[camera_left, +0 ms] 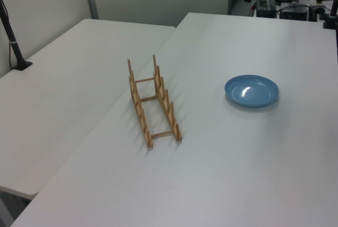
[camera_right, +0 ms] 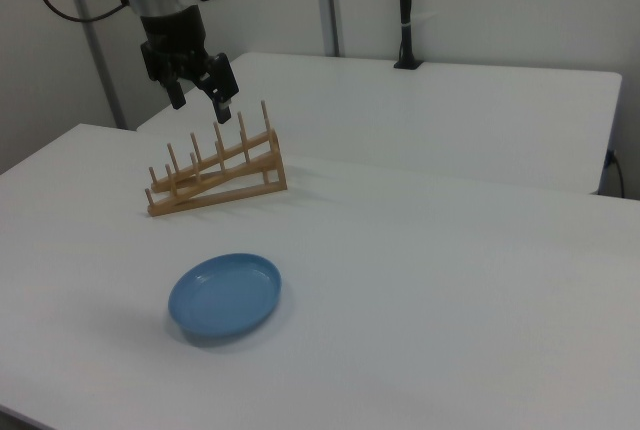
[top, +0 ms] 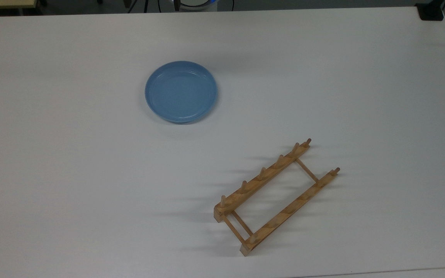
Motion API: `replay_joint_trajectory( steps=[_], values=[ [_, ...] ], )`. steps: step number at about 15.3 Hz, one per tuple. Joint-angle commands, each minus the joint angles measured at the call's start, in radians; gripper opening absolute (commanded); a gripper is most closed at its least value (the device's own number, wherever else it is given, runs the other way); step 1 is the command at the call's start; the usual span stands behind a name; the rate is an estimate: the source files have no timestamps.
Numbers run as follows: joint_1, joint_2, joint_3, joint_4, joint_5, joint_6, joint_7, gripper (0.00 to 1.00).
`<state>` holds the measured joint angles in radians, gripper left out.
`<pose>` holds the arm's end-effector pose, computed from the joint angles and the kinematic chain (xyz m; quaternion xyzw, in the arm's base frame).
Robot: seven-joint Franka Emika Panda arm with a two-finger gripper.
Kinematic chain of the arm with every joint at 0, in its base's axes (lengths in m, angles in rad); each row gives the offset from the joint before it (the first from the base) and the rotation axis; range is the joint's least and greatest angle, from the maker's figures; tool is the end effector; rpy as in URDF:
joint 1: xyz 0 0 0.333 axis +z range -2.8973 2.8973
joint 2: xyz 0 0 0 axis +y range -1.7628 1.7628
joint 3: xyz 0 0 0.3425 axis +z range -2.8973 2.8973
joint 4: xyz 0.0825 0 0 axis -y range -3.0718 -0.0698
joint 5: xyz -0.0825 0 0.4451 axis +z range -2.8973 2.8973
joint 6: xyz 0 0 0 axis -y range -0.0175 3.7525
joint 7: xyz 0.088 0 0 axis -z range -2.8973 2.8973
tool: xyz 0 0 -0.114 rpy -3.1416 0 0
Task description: Place plate in plate rack
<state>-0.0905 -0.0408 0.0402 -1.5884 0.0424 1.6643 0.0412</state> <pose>0.6117 -0.0258 0.6685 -0.9970 0.0464 -0.0584 0.0201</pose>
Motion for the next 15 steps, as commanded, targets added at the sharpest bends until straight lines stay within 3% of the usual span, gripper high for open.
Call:
replay_joint_trajectory(
  steps=[1, 12, 15],
  values=[
    [0.021, -0.017, -0.025, -0.024, -0.007, 0.012, -0.017, 1.00],
    [0.021, -0.021, -0.025, -0.027, -0.009, 0.002, -0.035, 1.00],
    [0.011, -0.027, -0.026, -0.041, -0.018, -0.092, -0.298, 1.00]
  ],
)
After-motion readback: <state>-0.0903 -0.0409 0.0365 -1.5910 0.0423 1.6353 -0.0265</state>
